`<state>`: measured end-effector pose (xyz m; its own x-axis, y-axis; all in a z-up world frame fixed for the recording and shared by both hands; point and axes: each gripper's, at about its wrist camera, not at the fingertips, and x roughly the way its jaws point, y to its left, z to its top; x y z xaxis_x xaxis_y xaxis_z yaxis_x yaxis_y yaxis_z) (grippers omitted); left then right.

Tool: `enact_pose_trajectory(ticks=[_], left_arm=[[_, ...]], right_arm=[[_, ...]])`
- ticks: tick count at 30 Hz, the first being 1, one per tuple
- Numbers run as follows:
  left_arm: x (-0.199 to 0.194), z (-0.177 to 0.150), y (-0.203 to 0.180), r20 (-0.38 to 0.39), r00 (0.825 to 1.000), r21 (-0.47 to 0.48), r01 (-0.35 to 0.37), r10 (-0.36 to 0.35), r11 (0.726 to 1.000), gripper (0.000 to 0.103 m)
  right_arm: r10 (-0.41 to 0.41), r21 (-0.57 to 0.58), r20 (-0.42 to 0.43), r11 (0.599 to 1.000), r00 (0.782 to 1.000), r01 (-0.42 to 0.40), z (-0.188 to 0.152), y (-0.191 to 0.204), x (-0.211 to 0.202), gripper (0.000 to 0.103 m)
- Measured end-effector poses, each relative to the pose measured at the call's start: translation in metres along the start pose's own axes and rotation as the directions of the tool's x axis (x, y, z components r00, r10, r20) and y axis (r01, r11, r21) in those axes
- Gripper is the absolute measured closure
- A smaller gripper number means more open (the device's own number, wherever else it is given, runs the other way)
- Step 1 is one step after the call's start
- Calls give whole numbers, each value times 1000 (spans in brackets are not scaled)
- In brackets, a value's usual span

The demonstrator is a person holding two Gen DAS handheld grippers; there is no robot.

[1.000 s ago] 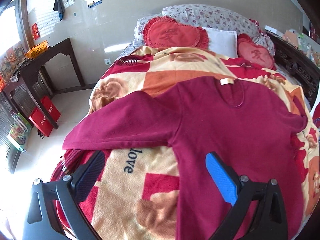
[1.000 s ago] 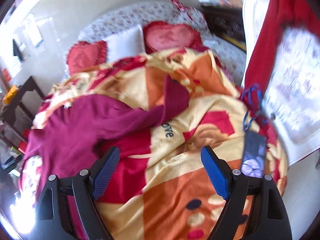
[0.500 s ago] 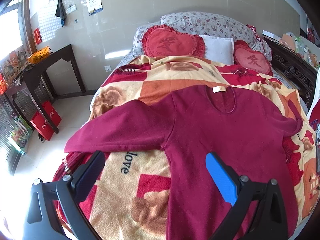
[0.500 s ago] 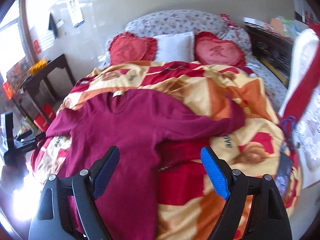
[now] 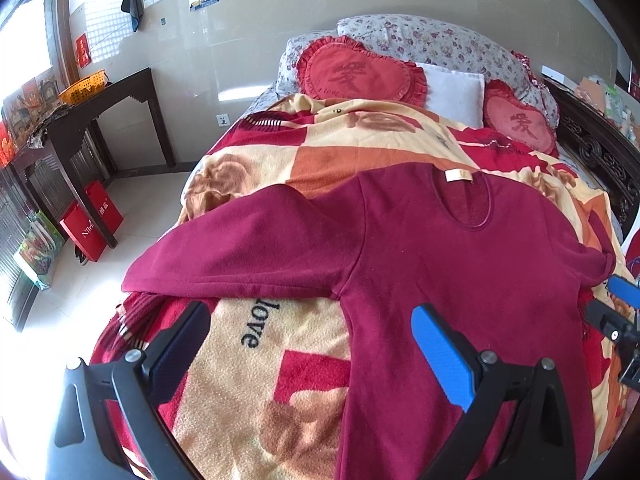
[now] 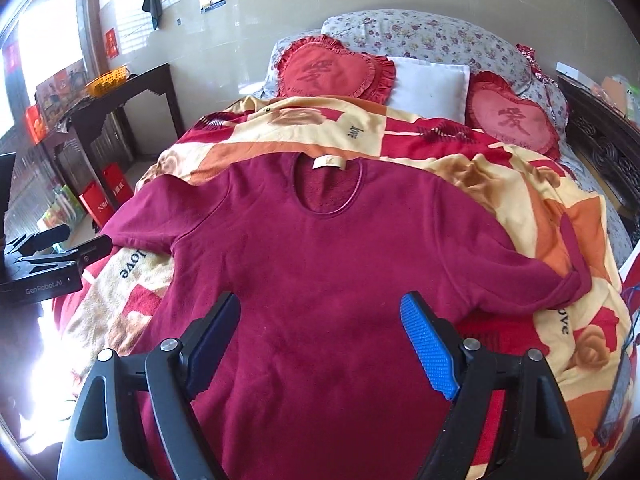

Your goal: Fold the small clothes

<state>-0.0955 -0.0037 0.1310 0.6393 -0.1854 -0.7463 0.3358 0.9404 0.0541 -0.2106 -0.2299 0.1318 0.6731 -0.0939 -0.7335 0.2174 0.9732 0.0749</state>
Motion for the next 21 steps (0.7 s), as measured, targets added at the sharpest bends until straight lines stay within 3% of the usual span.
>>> enact_pose_trajectory(ticks=[9,21], left_arm=[[18,1,5,-28,1000,-22,-10,9,1000,1],[28,1,7,-41,999,-30,-19,18,999,1]], right_arm=[[12,33,-31,999,999,-11,2,11,25,35],[-37,19,-41,999,998,37,7,17,38,35]])
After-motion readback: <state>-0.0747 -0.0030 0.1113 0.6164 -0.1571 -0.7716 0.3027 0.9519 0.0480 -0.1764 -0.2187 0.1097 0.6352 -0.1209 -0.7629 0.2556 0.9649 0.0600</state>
